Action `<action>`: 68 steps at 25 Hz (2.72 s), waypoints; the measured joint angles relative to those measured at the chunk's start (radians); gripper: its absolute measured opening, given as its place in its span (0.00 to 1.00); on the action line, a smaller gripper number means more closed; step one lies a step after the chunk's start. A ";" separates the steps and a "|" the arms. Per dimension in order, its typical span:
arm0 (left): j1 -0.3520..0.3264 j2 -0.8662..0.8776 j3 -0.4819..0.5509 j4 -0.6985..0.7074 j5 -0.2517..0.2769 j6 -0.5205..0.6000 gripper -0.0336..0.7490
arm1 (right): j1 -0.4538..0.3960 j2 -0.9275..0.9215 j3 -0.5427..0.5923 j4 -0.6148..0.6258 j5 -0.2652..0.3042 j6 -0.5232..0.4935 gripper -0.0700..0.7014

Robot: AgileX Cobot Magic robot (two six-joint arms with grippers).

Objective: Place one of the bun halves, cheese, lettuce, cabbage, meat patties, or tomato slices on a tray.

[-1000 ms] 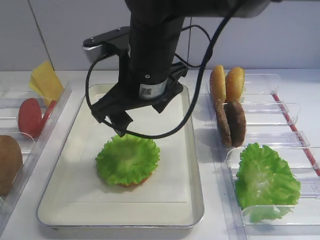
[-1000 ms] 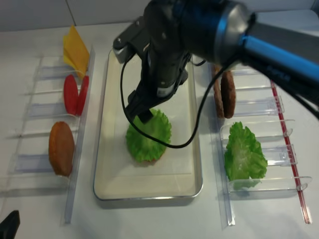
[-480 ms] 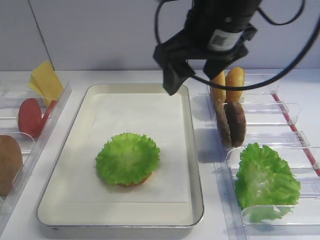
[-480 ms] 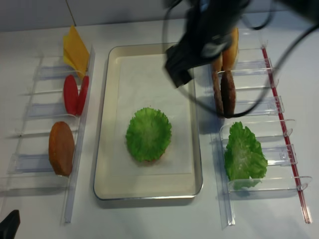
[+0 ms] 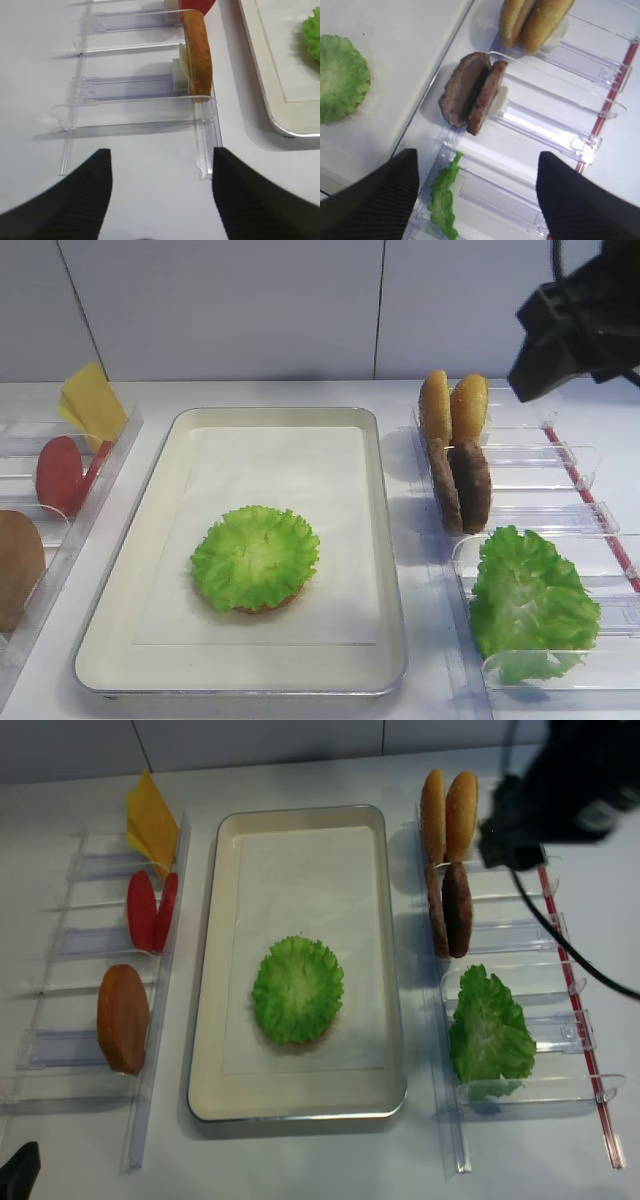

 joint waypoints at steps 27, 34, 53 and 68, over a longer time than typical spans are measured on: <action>0.000 0.000 0.000 0.000 0.000 0.000 0.59 | -0.168 -0.837 0.648 -0.044 0.017 0.058 0.75; 0.000 0.000 0.000 0.000 0.000 0.000 0.58 | -0.168 -1.031 0.680 -0.094 0.026 0.074 0.75; 0.000 0.000 0.002 0.000 0.000 0.000 0.59 | -0.168 -1.280 0.721 -0.140 0.052 0.077 0.67; 0.000 0.000 0.003 0.000 0.000 0.000 0.58 | -0.168 -1.280 0.721 -0.146 0.052 0.075 0.66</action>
